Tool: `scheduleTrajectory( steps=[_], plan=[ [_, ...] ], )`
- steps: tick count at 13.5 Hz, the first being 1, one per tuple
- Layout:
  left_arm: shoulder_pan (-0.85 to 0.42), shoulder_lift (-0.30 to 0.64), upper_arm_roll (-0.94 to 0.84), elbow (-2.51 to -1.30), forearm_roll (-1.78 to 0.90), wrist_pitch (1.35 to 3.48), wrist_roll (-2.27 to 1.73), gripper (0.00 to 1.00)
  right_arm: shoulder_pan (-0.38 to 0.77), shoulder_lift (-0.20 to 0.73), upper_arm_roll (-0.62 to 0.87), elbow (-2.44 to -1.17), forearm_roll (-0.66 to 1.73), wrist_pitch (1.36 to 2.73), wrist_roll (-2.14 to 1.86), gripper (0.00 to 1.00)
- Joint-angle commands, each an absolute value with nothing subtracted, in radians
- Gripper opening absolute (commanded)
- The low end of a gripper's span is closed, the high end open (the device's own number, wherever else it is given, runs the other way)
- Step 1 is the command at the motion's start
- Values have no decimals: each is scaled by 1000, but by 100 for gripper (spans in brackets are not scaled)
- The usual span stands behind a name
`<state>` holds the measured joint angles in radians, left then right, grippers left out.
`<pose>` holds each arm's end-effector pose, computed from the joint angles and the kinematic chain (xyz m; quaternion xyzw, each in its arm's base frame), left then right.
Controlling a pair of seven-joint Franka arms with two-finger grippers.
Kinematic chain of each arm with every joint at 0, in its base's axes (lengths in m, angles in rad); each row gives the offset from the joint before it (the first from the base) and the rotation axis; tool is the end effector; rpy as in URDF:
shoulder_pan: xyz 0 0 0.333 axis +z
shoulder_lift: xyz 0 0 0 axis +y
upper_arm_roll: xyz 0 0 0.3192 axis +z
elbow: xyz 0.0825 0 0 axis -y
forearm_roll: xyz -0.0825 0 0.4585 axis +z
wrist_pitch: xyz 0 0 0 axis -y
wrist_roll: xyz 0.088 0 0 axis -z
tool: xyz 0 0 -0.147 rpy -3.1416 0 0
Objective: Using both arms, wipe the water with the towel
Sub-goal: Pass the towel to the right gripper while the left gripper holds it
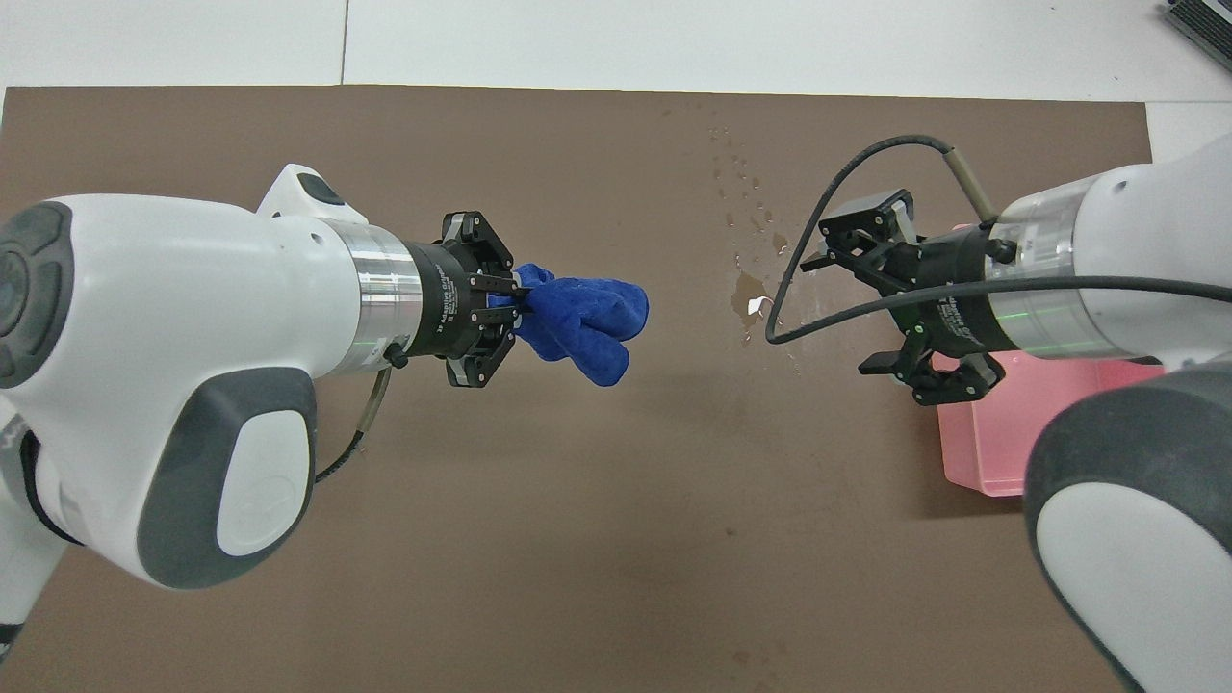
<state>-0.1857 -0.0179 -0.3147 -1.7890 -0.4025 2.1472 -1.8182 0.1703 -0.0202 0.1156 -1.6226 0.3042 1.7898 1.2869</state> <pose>0.5817 -0.3530 0.5440 0.7154 0.6492 -0.0939 0.2406 0.6139 0.2199 0.5993 -0.8545 0.4889 0.0403 0.1708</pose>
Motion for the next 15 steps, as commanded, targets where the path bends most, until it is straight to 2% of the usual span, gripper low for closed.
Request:
scheduleTrajectory(
  steps=[1, 3, 8, 10, 14, 15],
  plan=[
    [-212, -23, -305, -1798, -452, 2200, -1859, 0, 215, 14, 115, -1634, 331, 1865, 1504, 98],
    [-233, -23, -305, -1793, -479, 2242, -1862, 0, 248, 47, 115, -1629, 348, 1873, 1592, 98],
    [-247, -34, -319, -1792, -532, 2287, -1874, 0, 255, 100, 115, -1634, 433, 1992, 1641, 98],
    [-247, -37, -331, -1790, -532, 2287, -1881, 0, 293, 123, 115, -1638, 433, 2026, 1683, 97],
    [-256, -40, -351, -1799, -532, 2333, -1910, 0, 307, 97, 115, -1700, 433, 2028, 1695, 96],
    [-259, -44, -351, -1802, -531, 2332, -1910, 0, 316, 97, 115, -1700, 433, 2031, 1695, 82]
  ],
)
